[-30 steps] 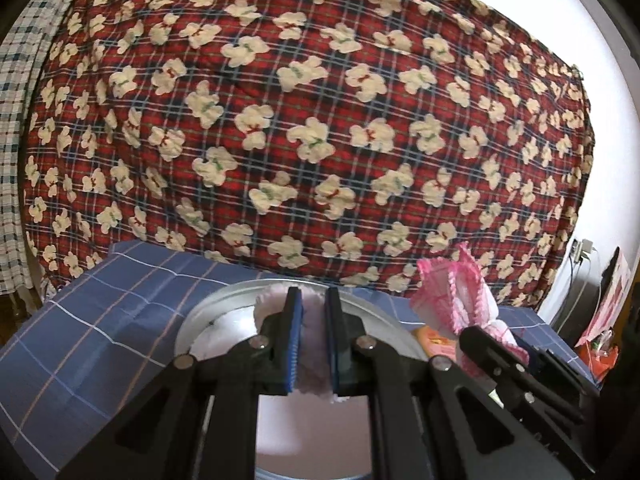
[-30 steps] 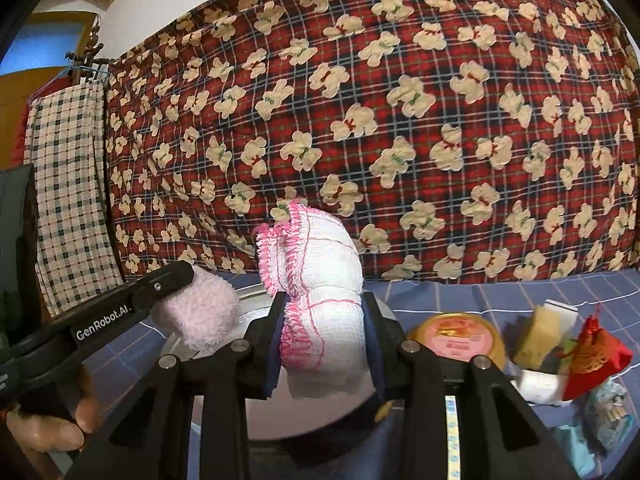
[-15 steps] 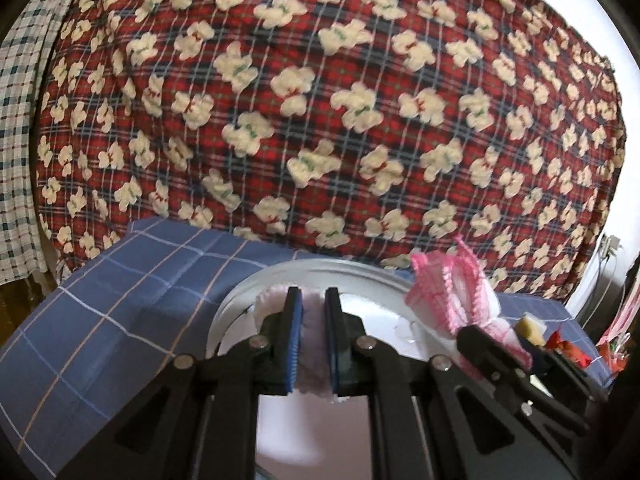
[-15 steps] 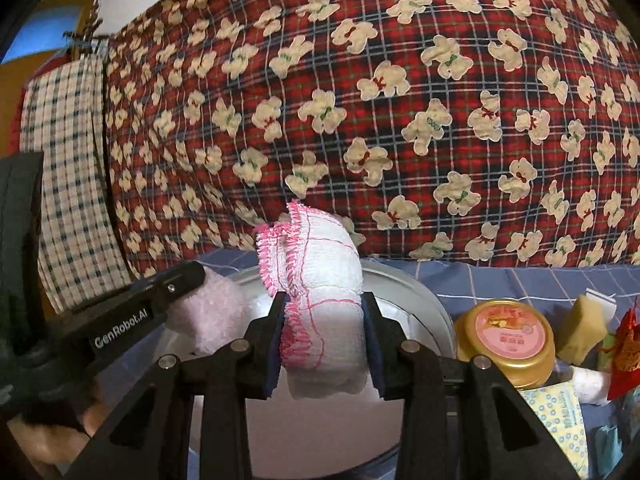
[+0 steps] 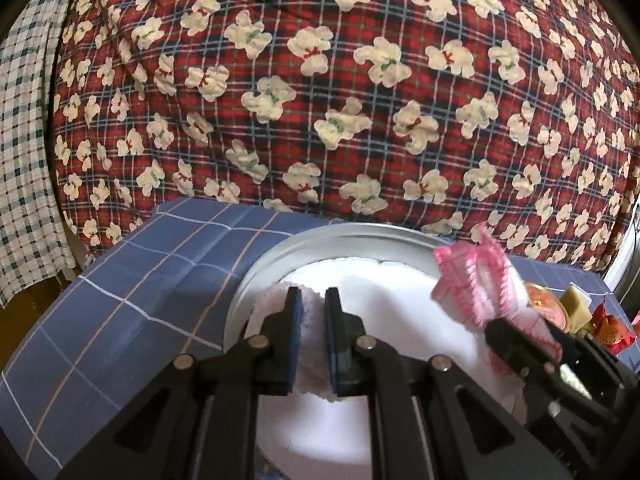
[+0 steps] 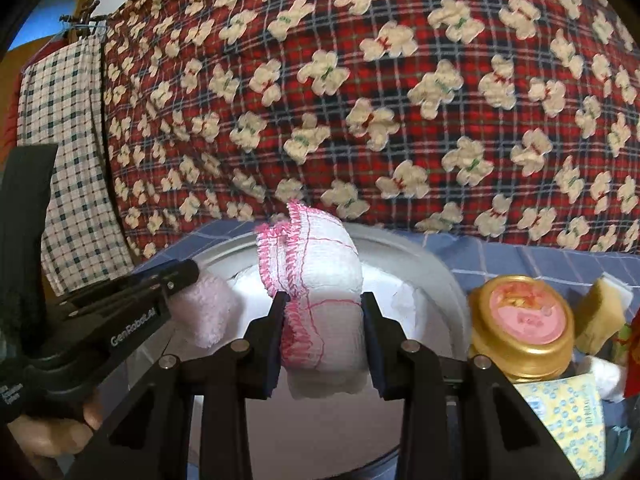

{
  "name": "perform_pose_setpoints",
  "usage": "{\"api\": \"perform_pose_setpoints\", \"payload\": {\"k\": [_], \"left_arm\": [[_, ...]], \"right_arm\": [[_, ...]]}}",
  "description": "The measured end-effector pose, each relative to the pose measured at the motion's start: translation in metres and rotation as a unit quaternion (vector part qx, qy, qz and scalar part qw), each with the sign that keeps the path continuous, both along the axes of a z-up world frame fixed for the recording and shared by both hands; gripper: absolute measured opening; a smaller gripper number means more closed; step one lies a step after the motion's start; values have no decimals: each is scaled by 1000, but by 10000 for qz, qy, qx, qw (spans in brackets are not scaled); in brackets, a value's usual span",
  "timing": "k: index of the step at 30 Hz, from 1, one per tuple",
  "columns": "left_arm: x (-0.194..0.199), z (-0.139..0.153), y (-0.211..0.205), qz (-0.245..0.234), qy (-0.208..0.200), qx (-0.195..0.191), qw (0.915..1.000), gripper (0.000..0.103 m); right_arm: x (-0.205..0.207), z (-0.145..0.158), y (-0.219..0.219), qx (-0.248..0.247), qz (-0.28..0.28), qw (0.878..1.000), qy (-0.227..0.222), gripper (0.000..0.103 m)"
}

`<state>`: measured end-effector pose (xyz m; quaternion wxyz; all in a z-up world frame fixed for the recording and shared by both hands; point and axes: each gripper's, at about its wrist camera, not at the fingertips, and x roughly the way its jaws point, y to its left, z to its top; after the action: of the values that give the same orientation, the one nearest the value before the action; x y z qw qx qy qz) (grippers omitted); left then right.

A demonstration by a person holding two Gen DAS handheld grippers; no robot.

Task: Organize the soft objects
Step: 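Lower the towel and puff into the round tin and open both grippers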

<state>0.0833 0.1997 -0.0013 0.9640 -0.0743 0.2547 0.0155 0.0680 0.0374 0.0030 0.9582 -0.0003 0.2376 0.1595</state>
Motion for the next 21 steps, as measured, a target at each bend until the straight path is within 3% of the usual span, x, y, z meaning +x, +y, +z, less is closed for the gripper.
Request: {"api": "perform_pose_setpoints", "payload": {"k": [6, 7, 8, 9, 10, 11, 13, 15, 21], "left_arm": [[1, -4, -1, 152, 51, 176, 9997, 15], [-1, -4, -1, 224, 3, 206, 9995, 25], [-3, -3, -2, 292, -49, 274, 9992, 47], [-4, -2, -2, 331, -94, 331, 9989, 63], [-8, -1, -4, 441, -208, 438, 9979, 91], [-10, 1, -4, 522, -271, 484, 9971, 103], [-19, 7, -4, 862, -588, 600, 9927, 103], [-27, 11, -5, 866, -876, 628, 9904, 103], [-29, 9, -19, 970, -860, 1119, 9852, 103]], "right_arm": [[0, -8, 4, 45, 175, 9996, 203, 43], [0, -8, 3, 78, 185, 9996, 219, 45], [-1, -8, 0, 147, 177, 9995, 236, 47], [-2, -8, -2, 200, 160, 9994, 246, 50], [-2, -8, -4, 258, 142, 9992, 260, 65], [-3, -7, -8, 336, 90, 9991, 260, 72], [-6, -4, -17, 546, -20, 9983, 206, 74], [-9, -1, -25, 663, -172, 9976, 102, 74], [-15, 5, -37, 633, -514, 9966, -117, 74]]}}
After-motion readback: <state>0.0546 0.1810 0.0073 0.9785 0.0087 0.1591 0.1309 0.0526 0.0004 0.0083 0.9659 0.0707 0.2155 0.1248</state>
